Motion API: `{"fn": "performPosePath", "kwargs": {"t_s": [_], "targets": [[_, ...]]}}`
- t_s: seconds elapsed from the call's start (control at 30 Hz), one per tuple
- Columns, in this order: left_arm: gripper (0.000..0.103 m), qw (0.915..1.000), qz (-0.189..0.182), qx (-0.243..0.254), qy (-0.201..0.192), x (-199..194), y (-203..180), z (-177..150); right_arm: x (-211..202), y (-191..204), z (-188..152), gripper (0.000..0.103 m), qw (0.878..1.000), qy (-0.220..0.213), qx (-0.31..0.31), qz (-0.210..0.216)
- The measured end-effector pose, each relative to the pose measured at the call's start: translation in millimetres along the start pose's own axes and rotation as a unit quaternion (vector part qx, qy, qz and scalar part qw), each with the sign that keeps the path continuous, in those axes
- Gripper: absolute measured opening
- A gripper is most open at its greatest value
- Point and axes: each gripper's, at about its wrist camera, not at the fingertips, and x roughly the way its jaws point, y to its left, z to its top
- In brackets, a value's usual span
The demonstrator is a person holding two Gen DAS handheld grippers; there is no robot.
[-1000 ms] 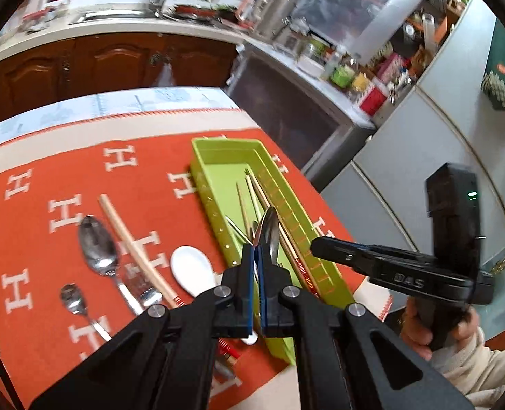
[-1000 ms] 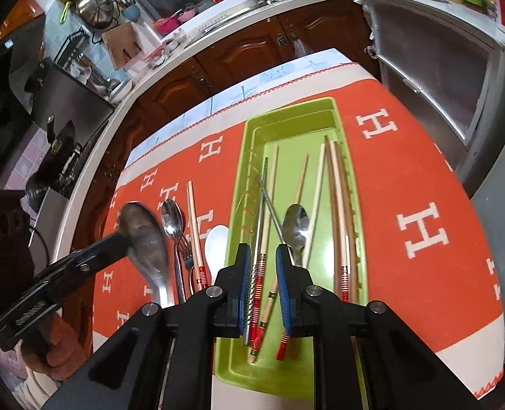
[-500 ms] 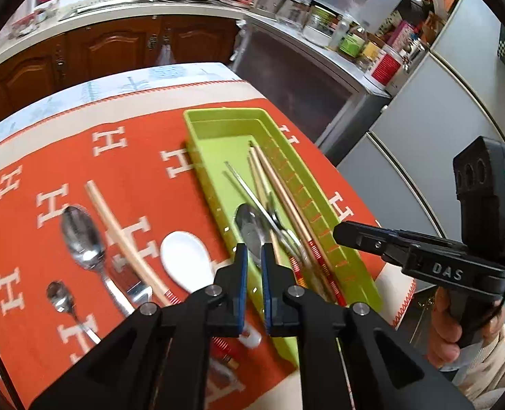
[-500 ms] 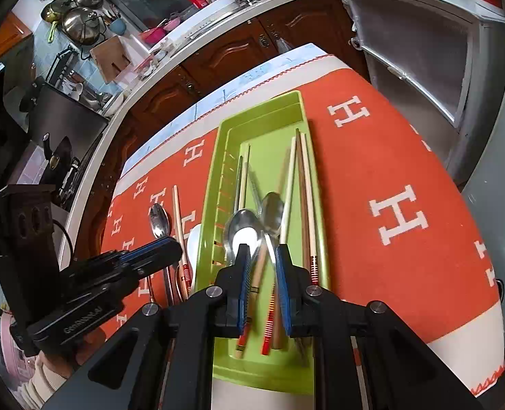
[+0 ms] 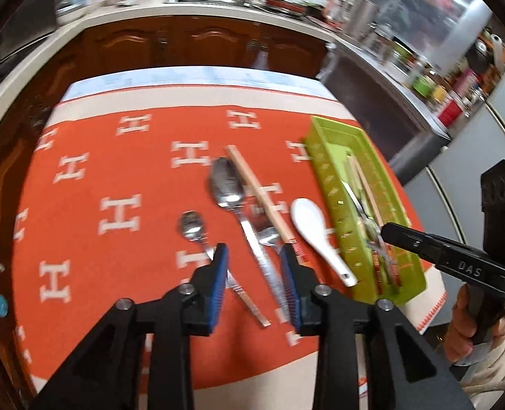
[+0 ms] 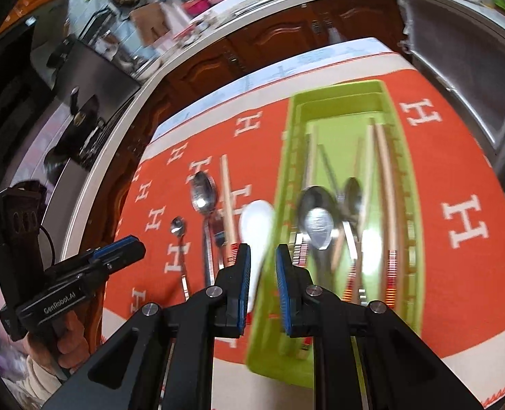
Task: Organize utensils
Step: 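Grasp a small steel spoon with the left tool while the right tool grasps a large spoon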
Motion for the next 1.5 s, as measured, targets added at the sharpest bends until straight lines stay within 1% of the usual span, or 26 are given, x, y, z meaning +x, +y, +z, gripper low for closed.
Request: {"fn": "performPosePath", "kwargs": {"t_s": [0.1, 0.23, 0.3, 0.43, 0.57, 0.7, 0.87, 0.97, 1.07, 1.2, 1.37, 1.43, 1.5], "targets": [[0.04, 0.9999, 0.01, -0.012, -0.003, -5, 12, -6, 5, 17, 3, 0.015, 1.0, 0.007, -0.022, 0.005], [0.051, 0.9994, 0.024, -0.024, -0.007, -7, 24, -13, 15, 41, 4, 0.015, 0.998, 0.02, -0.053, 0.007], [0.052, 0.9991, 0.026, -0.032, -0.005, -3, 31, -15, 21, 51, 5, 0.015, 0.998, 0.026, -0.065, 0.007], [0.052, 0.9987, 0.009, -0.05, 0.002, 8, 41, -17, 33, 64, 5, 0.015, 0.996, 0.04, -0.075, 0.013], [0.052, 0.9984, -0.004, -0.056, 0.008, 30, 52, -13, 48, 72, 4, 0.015, 0.995, 0.056, -0.08, 0.016], [0.052, 0.9983, -0.012, -0.057, 0.009, 50, 60, -5, 65, 79, 0, 0.015, 0.993, 0.079, -0.087, 0.03], [0.051, 0.9983, -0.04, -0.038, 0.016, 73, 67, 10, 89, 100, -11, 0.015, 0.987, 0.106, -0.115, 0.035], [0.051, 0.9989, -0.038, -0.02, 0.019, 83, 69, 17, 102, 106, -15, 0.015, 0.985, 0.12, -0.12, 0.036], [0.051, 0.9991, -0.038, -0.001, 0.019, 91, 70, 19, 106, 107, -15, 0.015, 0.985, 0.12, -0.123, 0.031], [0.051, 0.9985, -0.046, 0.029, 0.003, 95, 67, 21, 105, 100, -7, 0.015, 0.987, 0.113, -0.114, 0.022], [0.051, 0.9947, -0.067, 0.073, -0.027, 99, 62, 17, 103, 86, 3, 0.015, 0.99, 0.107, -0.092, 0.012], [0.051, 0.9935, -0.078, 0.076, -0.032, 99, 63, 16, 104, 81, 7, 0.015, 0.991, 0.108, -0.082, 0.009], [0.051, 0.9919, -0.098, 0.073, -0.035, 100, 64, 16, 106, 76, 9, 0.015, 0.991, 0.109, -0.078, 0.004]]}}
